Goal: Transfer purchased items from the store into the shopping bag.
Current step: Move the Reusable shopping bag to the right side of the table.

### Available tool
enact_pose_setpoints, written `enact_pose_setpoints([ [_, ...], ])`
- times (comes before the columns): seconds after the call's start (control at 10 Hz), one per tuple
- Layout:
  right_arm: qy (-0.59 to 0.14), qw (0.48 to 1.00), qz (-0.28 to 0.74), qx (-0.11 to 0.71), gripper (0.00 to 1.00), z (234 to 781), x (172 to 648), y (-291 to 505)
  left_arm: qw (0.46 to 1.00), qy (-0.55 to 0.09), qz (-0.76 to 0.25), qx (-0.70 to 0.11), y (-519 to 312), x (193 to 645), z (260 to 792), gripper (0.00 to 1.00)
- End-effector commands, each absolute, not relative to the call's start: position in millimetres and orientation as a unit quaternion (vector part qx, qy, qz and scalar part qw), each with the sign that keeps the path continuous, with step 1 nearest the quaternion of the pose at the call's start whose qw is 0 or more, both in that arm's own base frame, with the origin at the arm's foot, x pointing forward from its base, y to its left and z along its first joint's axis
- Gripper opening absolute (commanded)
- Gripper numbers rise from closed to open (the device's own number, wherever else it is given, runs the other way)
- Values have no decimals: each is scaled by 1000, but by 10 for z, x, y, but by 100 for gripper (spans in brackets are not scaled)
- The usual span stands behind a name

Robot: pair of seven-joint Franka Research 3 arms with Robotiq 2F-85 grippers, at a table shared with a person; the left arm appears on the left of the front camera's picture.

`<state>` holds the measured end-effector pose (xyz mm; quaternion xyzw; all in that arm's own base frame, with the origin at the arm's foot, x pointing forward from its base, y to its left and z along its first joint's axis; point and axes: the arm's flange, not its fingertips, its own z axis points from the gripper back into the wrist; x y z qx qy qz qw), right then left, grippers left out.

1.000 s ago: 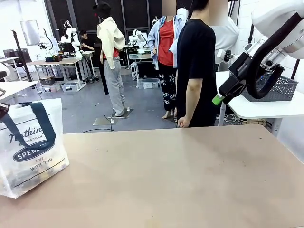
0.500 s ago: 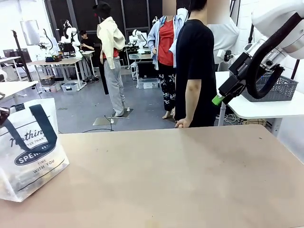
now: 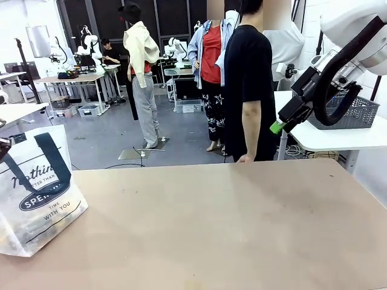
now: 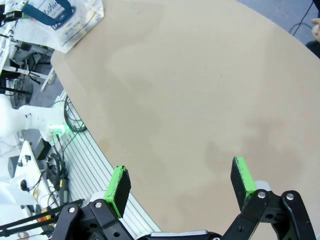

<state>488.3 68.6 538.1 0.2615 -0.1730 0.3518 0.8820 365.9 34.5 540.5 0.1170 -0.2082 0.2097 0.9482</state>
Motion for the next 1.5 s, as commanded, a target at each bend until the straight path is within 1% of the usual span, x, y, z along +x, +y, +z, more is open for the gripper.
enact_pose_setpoints([
  [0.0, -167, 884, 347, 265, 100, 5407, 4911, 701, 948, -213, 204, 124, 370, 3670, 5448, 0],
  [0.1, -167, 884, 347, 265, 100, 5407, 4911, 701, 948, -213, 204, 124, 370, 3670, 5448, 0],
  [0.2, -167, 884, 347, 265, 100, 5407, 4911, 701, 948, -208, 210, 117, 345, 3659, 5405, 6],
  [0.4, -167, 884, 347, 265, 100, 5407, 4911, 701, 952, -216, 187, 113, 202, 3772, 5493, 45],
  [0.6, -167, 884, 347, 265, 100, 5407, 4911, 701, 953, -217, 182, 110, 192, 3785, 5608, 84],
  [0.7, -167, 884, 347, 265, 100, 5407, 4911, 701, 953, -220, 181, 108, 196, 3764, 5696, 100],
  [1.2, -167, 884, 347, 265, 100, 5407, 4911, 701, 954, -241, 149, 99, 63, 3724, 6151, 100],
  [1.4, -167, 884, 347, 265, 100, 5407, 4911, 701, 956, -249, 128, 91, -45, 3677, 6256, 100],
])
